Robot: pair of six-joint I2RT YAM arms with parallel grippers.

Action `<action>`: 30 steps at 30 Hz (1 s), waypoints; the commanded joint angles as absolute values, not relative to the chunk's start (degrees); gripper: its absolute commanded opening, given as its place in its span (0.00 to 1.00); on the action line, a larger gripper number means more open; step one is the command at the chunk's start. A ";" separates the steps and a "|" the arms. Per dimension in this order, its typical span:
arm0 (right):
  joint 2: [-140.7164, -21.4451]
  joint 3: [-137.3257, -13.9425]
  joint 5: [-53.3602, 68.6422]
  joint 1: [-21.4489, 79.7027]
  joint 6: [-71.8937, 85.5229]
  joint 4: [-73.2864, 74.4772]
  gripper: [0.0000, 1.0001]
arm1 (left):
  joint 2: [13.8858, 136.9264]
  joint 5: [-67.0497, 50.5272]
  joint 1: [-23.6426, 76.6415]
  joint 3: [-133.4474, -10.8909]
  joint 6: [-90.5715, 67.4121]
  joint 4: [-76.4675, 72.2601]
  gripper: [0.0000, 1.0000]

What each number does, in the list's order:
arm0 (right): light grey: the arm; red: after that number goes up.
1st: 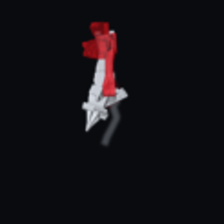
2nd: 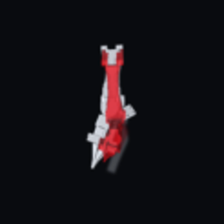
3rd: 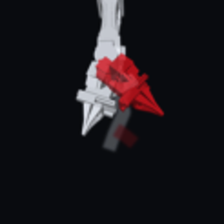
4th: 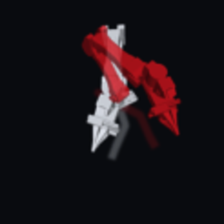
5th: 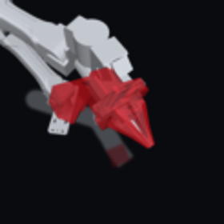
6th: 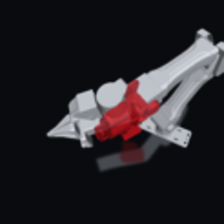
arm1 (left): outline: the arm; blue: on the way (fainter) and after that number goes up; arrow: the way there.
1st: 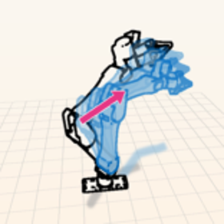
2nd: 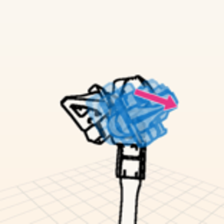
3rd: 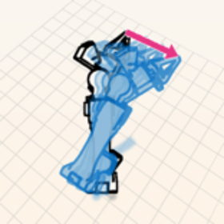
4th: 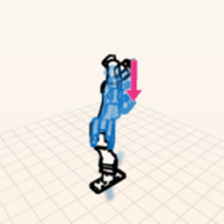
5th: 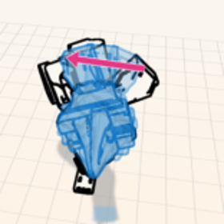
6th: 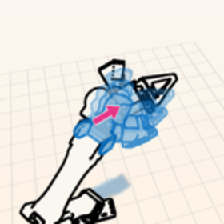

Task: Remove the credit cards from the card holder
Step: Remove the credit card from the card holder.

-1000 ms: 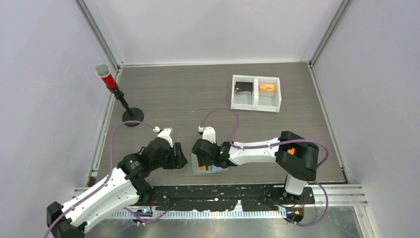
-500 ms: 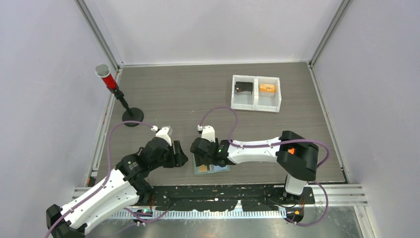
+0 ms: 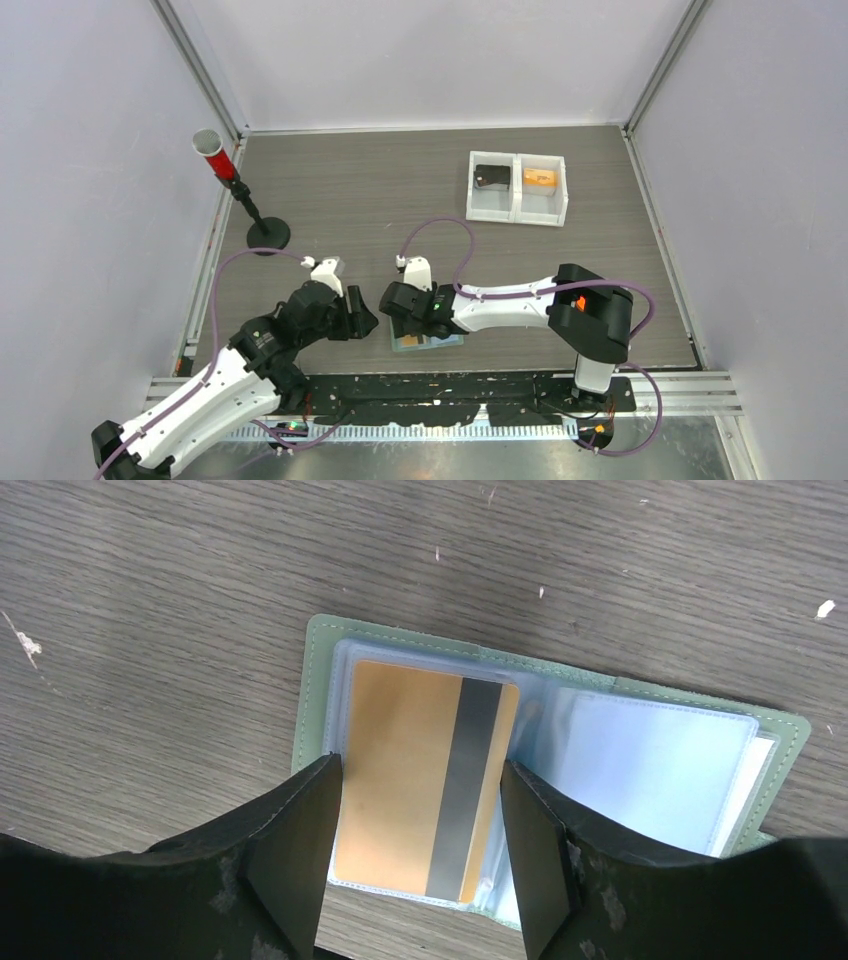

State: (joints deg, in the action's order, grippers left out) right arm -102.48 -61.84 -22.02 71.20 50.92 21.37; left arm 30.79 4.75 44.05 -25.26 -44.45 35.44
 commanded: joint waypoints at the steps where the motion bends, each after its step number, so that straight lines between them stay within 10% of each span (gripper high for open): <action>1: -102.62 -61.52 -23.78 71.46 51.71 21.23 0.63 | 30.79 5.43 43.68 -24.58 -44.47 34.27 0.58; 18: -89.63 -51.57 -16.10 69.65 43.17 9.30 0.59 | 39.52 0.28 43.67 -22.84 -46.16 25.36 0.50; 30: -74.49 -33.59 2.62 57.24 35.39 -7.91 0.31 | 52.03 -6.83 43.68 -22.20 -47.41 10.67 0.37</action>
